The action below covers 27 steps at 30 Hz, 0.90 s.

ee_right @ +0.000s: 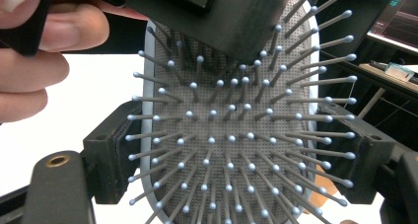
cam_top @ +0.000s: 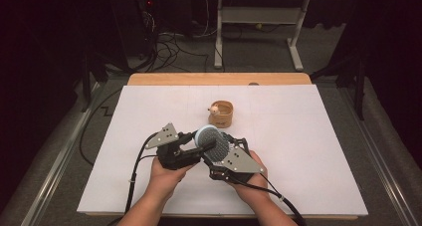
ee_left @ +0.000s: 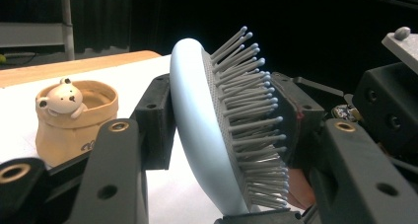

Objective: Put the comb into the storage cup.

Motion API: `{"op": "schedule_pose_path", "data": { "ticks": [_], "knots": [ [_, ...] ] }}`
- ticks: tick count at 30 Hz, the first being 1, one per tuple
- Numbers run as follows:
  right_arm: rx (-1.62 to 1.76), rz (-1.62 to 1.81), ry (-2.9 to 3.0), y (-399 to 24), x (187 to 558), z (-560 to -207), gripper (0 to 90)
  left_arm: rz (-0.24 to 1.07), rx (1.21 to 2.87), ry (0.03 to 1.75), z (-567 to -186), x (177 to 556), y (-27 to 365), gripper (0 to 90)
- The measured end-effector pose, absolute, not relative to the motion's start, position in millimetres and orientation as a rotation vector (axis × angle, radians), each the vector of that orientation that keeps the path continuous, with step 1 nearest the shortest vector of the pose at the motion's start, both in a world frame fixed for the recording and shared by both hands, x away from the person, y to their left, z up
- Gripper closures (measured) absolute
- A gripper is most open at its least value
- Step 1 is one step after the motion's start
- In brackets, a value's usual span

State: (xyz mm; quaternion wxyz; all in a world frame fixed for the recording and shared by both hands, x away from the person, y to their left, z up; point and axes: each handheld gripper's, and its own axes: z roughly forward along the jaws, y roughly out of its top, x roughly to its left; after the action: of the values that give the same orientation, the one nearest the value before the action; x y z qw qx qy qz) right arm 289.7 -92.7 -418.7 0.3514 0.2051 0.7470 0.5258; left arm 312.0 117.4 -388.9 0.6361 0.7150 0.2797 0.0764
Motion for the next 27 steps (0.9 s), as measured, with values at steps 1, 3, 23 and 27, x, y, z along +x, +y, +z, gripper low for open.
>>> {"op": "schedule_pose_path", "data": {
  "ticks": [1,3,23,27],
  "knots": [
    [0.53,1.361,1.934,-92.6,289.8,-418.7,20.7,0.174,1.634,0.64,-388.8,312.1,117.6,50.5],
    [0.53,1.36,1.935,-92.4,289.8,-418.9,20.7,0.174,1.635,0.644,-388.8,312.1,117.9,50.8],
    [0.518,1.339,1.905,-90.6,286.7,-416.3,20.5,0.229,1.611,0.646,-384.5,304.1,114.9,56.4],
    [0.522,1.334,1.898,-89.6,286.3,-416.0,20.4,0.209,1.607,0.648,-384.6,306.1,116.5,56.9]
  ]
}}
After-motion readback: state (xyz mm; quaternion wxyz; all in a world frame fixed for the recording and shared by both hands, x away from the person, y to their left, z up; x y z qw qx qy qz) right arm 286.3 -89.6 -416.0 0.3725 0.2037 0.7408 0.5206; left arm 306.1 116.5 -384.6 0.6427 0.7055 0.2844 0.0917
